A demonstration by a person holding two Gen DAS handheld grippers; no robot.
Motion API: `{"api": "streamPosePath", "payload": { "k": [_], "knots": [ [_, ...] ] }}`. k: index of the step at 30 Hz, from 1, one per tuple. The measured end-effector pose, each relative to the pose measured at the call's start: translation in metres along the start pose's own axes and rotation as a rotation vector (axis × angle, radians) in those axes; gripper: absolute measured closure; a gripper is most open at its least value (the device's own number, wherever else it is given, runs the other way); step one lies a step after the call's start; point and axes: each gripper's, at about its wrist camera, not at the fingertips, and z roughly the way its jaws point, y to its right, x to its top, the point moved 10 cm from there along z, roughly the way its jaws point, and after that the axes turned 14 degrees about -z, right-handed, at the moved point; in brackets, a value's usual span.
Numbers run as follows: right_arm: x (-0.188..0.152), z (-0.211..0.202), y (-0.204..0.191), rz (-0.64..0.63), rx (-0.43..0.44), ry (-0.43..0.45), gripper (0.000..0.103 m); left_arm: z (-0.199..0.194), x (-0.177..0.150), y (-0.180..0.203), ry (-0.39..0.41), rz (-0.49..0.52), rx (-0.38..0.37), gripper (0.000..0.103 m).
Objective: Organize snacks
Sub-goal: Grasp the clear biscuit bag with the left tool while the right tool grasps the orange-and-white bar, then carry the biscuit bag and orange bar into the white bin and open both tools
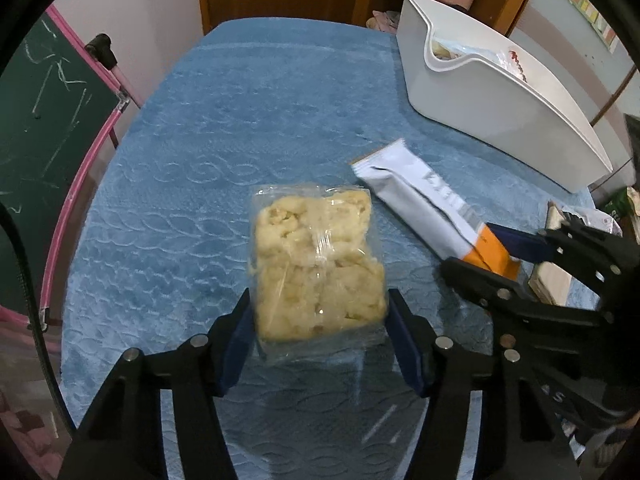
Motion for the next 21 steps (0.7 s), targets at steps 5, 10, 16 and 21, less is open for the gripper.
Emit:
{"api": "streamPosePath", "payload": {
  "k": [5,10,16,21],
  "knots": [
    [-0.001,-0.028,0.002,0.091,-0.014,0.065,0.061,-0.018,-0.002,0.007,0.038,0.013,-0.002,0.042],
    [-0.005,-0.065,0.007,0.185,-0.066,0.143,0.061,-0.046,-0.005,0.021,0.097,0.057,-0.014,0.042],
    [-0.016,-0.118,0.016,0.277,-0.126,0.251,0.061,-0.090,-0.011,0.046,0.186,0.110,-0.036,0.042],
    [-0.027,-0.161,0.024,0.332,-0.187,0.329,0.061,-0.124,-0.011,0.064,0.257,0.145,-0.057,0.042]
  ]
}}
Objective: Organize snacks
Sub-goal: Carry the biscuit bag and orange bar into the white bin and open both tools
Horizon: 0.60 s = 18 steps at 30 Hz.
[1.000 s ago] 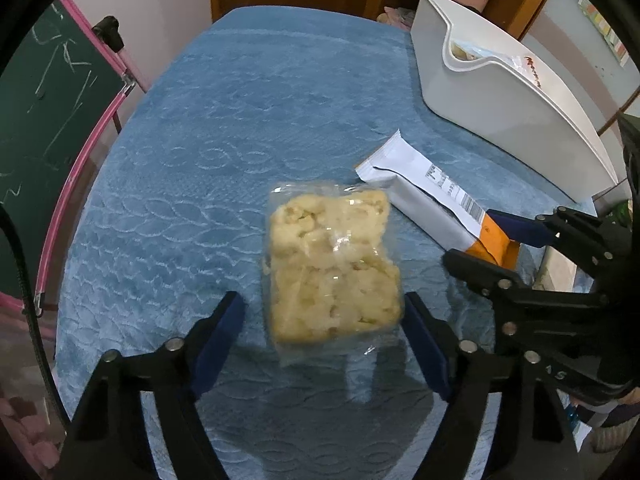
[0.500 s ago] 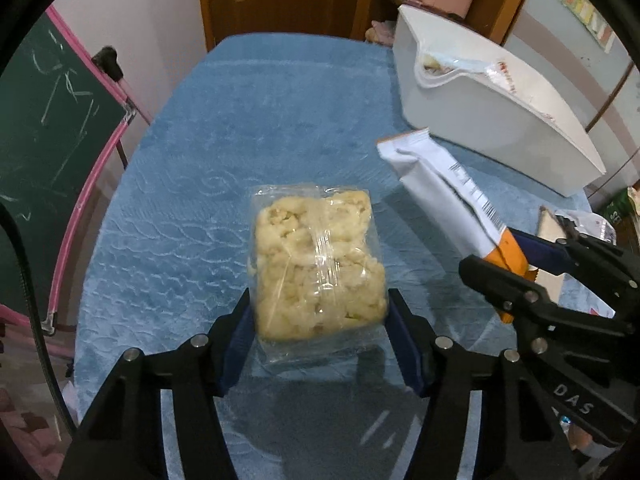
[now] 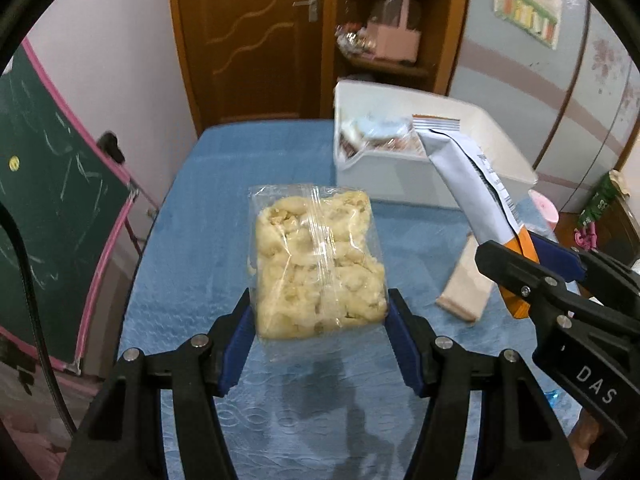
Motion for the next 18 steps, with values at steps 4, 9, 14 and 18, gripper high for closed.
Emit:
{"api": "streamPosePath", "payload": {
  "k": [4,9,14,18],
  "knots": [
    [0.009,-0.028,0.011,0.037,-0.038,0.070,0.061,-0.025,0.008,0.021,0.049,0.029,-0.021,0.042],
    [0.025,-0.064,0.037,0.079,-0.093,0.156,0.061,-0.054,0.037,0.052,0.120,0.068,-0.074,0.042],
    [0.048,-0.089,0.074,0.115,-0.172,0.212,0.061,-0.071,0.088,0.085,0.193,0.101,-0.121,0.042],
    [0.075,-0.089,0.112,0.148,-0.193,0.224,0.061,-0.071,0.140,0.114,0.252,0.129,-0.132,0.042]
  ]
}}
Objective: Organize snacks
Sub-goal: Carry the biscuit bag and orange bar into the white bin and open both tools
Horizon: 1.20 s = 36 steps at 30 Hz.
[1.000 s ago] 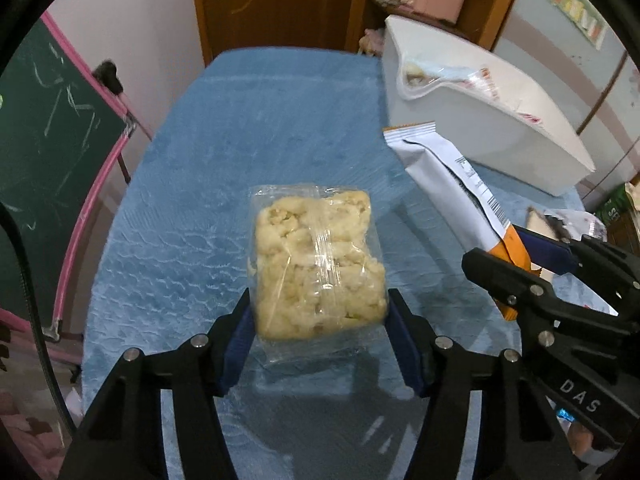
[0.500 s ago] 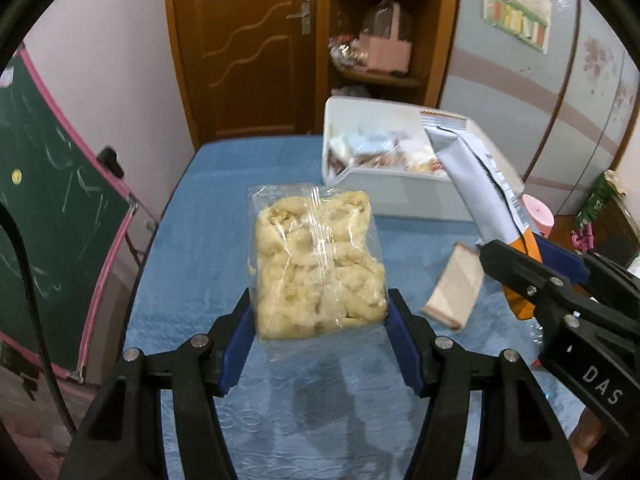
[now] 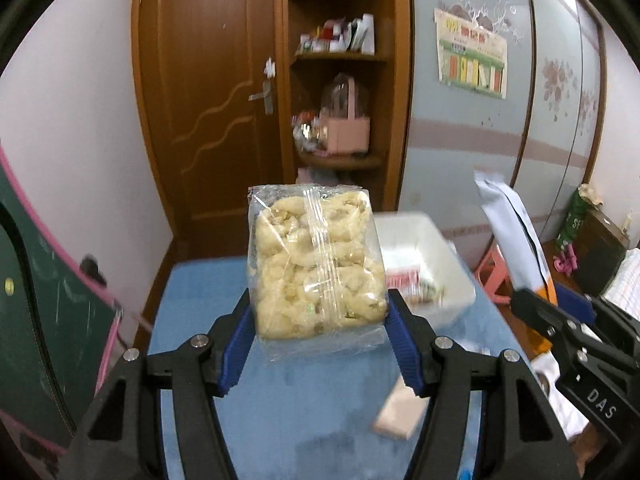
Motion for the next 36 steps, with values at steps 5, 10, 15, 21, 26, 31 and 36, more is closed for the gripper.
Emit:
{"api": "streamPosePath", "payload": {
  "k": [5,10,15,21,26,31,36],
  "knots": [
    [0.032,0.035,0.041,0.020,-0.052,-0.018,0.060,0.044,0.053,0.034,-0.006,0.013,-0.045,0.042],
    [0.046,0.079,0.079,0.074,-0.087,-0.070,0.060,0.105,0.073,0.055,-0.054,0.010,-0.059,0.042],
    [0.043,0.130,0.107,0.103,-0.132,-0.141,0.060,0.162,0.069,0.075,-0.099,0.033,-0.057,0.042],
    [0.030,0.181,0.121,0.084,-0.148,-0.210,0.057,0.226,0.056,0.080,-0.186,0.020,-0.020,0.040],
    [0.015,0.203,0.120,0.038,-0.154,-0.252,0.056,0.248,0.045,0.078,-0.247,-0.021,-0.070,0.015],
    [0.005,0.208,0.114,0.026,-0.135,-0.280,0.055,0.238,0.037,0.073,-0.244,-0.005,-0.073,0.015],
    [0.003,0.195,0.107,0.005,-0.140,-0.268,0.055,0.207,0.037,0.074,-0.195,0.022,-0.090,0.015]
  ]
}}
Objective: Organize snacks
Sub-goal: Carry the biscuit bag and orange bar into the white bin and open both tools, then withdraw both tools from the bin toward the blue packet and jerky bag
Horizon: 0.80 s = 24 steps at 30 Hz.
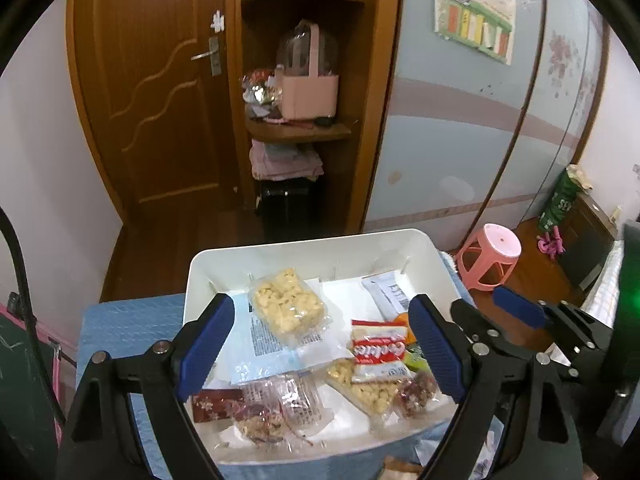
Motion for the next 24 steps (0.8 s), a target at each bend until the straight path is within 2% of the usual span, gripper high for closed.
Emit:
{"api": "streamPosePath", "payload": {
  "k": [9,22,24],
  "knots": [
    [-0.004,-0.048,-0.009,-0.028,-0.014,0.040,0.055,-0.065,-0.013,0.009,0.068,0.083,0.020,0.015],
    [-0.017,-0.156,-0.004,-0.034,-0.037,0.105,0.055,-0.169,-0.036,0.028,0.118,0.120,-0.023,0.014],
    [-0.024,-0.170,-0.004,-0.035,-0.038,0.110,0.055,-0.184,-0.045,0.032,0.128,0.127,-0.034,0.009]
  ]
}}
